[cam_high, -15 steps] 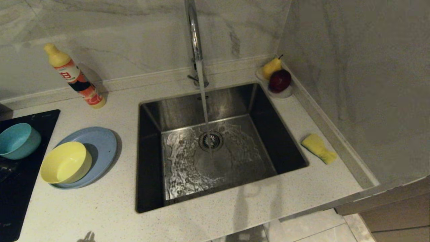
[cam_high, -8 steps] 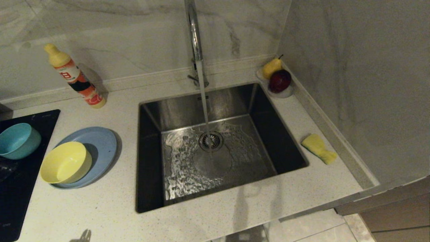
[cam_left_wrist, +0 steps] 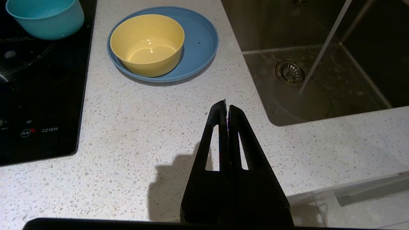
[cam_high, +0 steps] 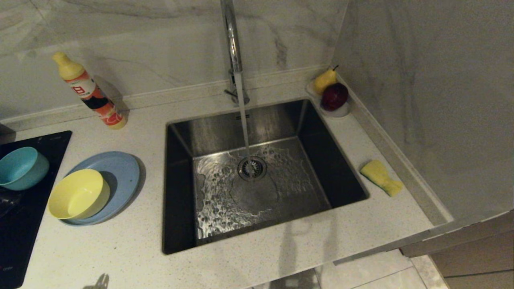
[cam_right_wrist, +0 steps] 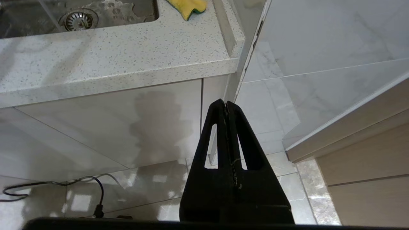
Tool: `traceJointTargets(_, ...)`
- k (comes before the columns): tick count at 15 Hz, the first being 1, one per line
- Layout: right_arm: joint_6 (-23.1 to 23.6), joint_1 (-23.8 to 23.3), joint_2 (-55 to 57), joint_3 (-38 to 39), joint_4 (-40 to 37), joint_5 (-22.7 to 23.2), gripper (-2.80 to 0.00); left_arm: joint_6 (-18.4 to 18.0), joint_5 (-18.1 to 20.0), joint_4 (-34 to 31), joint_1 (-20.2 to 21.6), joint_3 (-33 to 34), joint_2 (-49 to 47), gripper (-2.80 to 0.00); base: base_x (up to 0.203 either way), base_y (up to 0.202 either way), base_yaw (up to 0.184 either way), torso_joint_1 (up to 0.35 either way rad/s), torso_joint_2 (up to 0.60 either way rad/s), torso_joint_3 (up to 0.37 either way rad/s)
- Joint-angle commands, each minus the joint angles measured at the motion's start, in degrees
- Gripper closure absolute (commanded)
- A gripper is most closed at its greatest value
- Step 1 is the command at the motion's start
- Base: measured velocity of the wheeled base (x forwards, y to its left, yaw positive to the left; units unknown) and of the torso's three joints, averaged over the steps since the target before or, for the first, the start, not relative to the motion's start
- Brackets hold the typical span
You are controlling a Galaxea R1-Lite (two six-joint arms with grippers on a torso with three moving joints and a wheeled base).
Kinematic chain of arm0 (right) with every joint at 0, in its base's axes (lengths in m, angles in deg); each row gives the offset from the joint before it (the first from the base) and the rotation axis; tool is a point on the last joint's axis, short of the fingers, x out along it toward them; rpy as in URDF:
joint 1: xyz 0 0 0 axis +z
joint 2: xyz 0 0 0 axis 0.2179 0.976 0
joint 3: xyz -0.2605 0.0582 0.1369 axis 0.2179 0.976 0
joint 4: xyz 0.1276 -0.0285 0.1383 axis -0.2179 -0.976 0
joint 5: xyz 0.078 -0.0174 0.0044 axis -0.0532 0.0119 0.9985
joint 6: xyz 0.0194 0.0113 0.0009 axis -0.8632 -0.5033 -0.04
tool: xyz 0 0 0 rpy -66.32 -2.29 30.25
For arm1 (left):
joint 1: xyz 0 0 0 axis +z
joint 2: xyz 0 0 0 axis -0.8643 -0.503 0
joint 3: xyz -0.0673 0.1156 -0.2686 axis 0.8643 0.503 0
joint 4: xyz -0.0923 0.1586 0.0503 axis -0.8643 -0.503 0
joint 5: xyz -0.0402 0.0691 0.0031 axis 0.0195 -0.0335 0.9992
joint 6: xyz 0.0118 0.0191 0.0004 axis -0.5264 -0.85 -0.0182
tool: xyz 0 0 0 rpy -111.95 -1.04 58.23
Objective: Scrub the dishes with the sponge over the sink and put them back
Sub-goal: Pick up a bowl and the sponge
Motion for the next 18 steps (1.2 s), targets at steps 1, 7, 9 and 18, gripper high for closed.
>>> traceJointTargets(1, -0.29, 0.02, -0.18, 0.1, -0.14, -0.22, 0.0, 0.02, -0.03, 0.05, 0.0, 2.29, -0.16, 0.0, 0.0, 0.0, 0.0, 0.0, 0.0, 0.0)
traceJointTargets(7, 2.23, -0.05, -0.25, -0.65, 0.53, -0.31, 0.0, 0.05, -0.03, 0.05, 0.0, 2.29, -0.16, 0.0, 0.0, 0.0, 0.0, 0.0, 0.0, 0.0)
traceJointTargets(9, 1.96, -0.01, 0.16, -9.0, 0.05, -2.33, 0.0, 0.05, -0.03, 0.05, 0.0, 2.29, -0.16, 0.0, 0.0, 0.0, 0.0, 0.0, 0.0, 0.0)
traceJointTargets(18, 2.68, -0.27, 15.98, -44.5, -22.72, 9.49, 0.0, 0.05, -0.03, 0.05, 0.0, 2.29, -0.16, 0.0, 0.0, 0.0, 0.0, 0.0, 0.0, 0.0)
